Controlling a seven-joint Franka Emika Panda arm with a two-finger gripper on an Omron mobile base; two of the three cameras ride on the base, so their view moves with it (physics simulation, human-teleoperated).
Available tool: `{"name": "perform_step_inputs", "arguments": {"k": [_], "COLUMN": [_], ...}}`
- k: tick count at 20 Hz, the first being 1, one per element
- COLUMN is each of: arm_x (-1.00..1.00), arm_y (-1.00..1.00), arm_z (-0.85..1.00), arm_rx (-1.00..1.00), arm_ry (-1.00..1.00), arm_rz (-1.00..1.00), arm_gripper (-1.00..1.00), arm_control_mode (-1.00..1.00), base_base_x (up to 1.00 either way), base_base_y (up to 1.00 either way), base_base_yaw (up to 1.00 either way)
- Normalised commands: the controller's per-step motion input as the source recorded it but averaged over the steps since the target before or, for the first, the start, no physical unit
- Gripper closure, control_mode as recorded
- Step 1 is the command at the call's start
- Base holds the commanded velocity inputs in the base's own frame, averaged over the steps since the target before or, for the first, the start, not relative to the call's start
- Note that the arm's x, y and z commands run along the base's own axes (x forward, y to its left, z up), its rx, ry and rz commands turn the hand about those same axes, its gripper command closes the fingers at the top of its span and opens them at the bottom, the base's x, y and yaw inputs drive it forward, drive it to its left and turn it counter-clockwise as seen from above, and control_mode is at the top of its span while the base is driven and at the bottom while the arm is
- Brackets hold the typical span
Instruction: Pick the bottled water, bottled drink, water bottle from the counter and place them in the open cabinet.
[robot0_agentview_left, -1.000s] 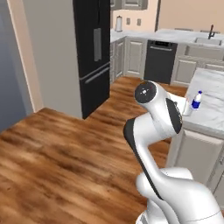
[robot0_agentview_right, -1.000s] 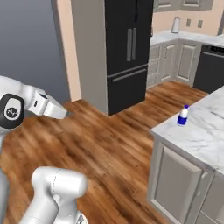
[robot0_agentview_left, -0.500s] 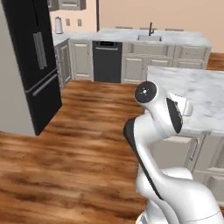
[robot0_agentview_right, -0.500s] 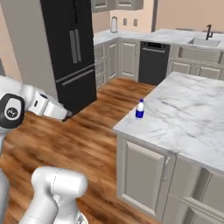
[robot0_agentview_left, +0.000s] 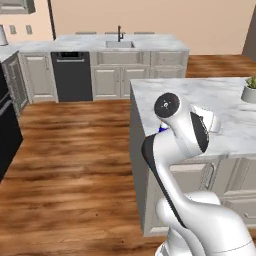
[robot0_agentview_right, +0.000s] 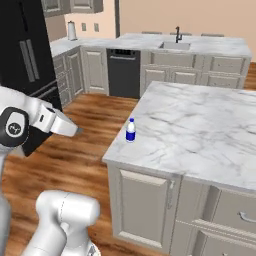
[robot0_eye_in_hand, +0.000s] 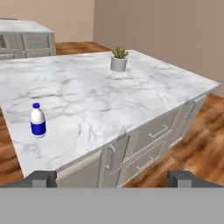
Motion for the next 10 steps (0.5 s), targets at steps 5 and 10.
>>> {"name": "perform_step_inputs", "arguments": {"k": [5, 10], "arm_x": [0.00, 0.00], "arm_y": [0.00, 0.00], "arm_z": [0.00, 0.00], "arm_rx": [0.00, 0.00], "arm_ry": [0.00, 0.00], "arm_rz": [0.00, 0.00], "arm_gripper": [-1.00, -1.00], "arm_control_mode": [1.00, 1.00], "base_base_x": [0.50, 0.40], "base_base_y": [0.43, 0.44], "base_base_yaw": [-0.44, -0.37]}}
